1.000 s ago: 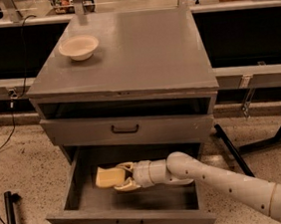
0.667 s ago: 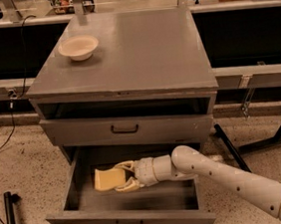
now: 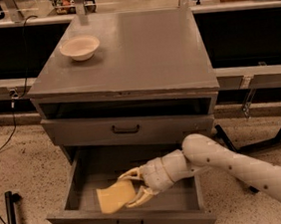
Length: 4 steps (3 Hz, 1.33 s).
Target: Pick sponge from middle drawer and place on counter
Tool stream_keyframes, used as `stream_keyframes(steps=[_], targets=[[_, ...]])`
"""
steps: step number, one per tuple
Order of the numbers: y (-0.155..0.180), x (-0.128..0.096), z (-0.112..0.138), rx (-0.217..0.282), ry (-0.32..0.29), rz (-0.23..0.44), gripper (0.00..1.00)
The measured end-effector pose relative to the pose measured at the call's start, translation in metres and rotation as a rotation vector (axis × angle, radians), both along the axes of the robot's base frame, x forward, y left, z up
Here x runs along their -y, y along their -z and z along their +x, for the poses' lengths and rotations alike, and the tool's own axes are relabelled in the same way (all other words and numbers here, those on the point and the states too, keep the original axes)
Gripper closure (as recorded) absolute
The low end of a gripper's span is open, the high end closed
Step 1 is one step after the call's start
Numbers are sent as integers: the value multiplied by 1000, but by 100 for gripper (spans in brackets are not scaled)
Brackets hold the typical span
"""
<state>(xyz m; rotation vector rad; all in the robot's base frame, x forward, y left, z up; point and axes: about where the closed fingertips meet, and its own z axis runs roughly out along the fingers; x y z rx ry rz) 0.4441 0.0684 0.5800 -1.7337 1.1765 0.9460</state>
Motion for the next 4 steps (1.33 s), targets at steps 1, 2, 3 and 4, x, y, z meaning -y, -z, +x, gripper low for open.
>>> stream_keyframes(steps=[1,2,3,4], targets=[[-65,53,-35,38,-9,-86,100],[-136,92,-44,66,7,-149,100],[-190,114,-18,50,64,-196,100],[-199,105,55,-19,162,-219,100]])
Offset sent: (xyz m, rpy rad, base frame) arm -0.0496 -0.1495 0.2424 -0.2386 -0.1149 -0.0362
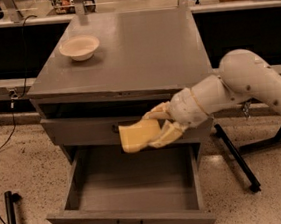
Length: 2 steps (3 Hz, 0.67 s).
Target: Pick sponge from middle drawer and place on counter
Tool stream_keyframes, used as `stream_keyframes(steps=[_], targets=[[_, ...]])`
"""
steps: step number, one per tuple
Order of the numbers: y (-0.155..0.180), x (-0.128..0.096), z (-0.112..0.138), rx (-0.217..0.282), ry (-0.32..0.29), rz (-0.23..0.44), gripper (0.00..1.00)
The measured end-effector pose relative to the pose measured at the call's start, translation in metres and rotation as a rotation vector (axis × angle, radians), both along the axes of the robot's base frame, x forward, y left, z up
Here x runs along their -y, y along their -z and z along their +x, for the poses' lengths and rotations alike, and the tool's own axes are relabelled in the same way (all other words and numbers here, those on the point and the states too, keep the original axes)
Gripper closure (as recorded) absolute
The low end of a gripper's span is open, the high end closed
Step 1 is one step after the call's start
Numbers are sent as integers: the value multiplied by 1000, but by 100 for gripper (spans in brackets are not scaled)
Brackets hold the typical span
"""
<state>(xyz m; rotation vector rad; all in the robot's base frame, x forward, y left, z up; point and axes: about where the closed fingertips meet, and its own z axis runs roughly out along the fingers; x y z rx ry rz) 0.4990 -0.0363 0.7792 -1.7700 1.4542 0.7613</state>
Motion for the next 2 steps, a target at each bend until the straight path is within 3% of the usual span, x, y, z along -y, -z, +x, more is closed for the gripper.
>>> stream_keyframes(steps=[1,2], targets=[[0,-39,75,-41,80,9,100],[-13,-95,94,-37,25,26,100]])
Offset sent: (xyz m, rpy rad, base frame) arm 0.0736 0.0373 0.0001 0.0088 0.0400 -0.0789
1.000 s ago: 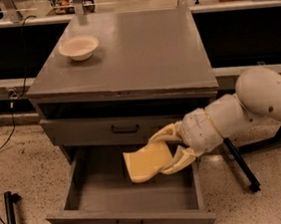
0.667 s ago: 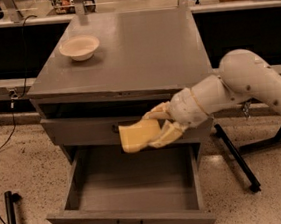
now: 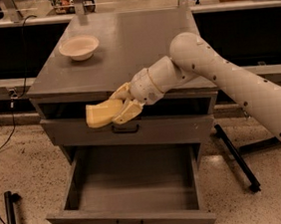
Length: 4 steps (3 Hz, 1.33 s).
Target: Pick sponge from middle drawer and place on counter
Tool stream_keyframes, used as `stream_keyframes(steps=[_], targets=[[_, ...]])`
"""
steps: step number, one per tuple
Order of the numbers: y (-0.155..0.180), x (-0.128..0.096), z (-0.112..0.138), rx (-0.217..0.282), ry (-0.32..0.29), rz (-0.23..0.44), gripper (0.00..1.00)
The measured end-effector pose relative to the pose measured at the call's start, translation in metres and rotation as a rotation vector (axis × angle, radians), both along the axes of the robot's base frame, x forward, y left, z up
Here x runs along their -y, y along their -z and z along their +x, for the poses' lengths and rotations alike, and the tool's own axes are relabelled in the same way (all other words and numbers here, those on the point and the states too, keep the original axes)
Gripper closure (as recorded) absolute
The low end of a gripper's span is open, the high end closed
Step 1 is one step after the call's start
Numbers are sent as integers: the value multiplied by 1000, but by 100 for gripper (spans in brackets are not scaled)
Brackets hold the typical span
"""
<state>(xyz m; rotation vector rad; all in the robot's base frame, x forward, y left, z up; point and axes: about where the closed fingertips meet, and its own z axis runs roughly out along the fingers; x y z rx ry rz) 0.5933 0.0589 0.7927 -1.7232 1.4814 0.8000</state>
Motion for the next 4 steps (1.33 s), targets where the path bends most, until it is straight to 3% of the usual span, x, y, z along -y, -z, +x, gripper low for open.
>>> stream_keyframes(steps=[1,2,3,4], targets=[[-4,0,-4,-1,2,-3,100],[-59,23,-39,1,26,0,100],[-106,49,-47,-19,69,48,100],[-105,47,-47,-25,61,42,100]])
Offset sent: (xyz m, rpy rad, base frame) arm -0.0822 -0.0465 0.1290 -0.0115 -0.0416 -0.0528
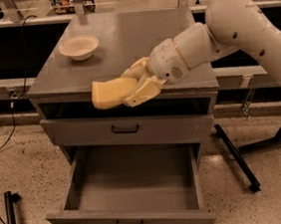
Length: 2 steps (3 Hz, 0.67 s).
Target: Pick sponge from middle drawer and place on counter
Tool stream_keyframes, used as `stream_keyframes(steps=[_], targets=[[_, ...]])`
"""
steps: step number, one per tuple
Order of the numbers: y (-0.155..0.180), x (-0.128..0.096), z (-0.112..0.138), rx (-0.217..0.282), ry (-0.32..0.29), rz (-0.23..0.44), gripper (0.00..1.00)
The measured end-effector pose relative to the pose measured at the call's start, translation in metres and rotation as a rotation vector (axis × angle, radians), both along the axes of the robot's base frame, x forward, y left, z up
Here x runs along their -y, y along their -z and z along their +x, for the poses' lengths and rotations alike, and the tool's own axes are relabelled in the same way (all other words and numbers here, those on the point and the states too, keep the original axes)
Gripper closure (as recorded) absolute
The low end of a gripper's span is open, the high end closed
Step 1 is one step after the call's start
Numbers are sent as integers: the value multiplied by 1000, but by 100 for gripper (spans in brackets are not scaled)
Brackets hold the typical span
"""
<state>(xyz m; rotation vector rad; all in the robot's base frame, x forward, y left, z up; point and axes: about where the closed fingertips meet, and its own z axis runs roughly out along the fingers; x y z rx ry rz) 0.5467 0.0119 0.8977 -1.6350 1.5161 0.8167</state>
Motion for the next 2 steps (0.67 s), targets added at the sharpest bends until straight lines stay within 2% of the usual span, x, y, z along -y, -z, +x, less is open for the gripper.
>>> stream_keyframes(steps=[1,2], targets=[[0,4,24,3,32,-34,100],[3,22,69,13,118,-60,100]])
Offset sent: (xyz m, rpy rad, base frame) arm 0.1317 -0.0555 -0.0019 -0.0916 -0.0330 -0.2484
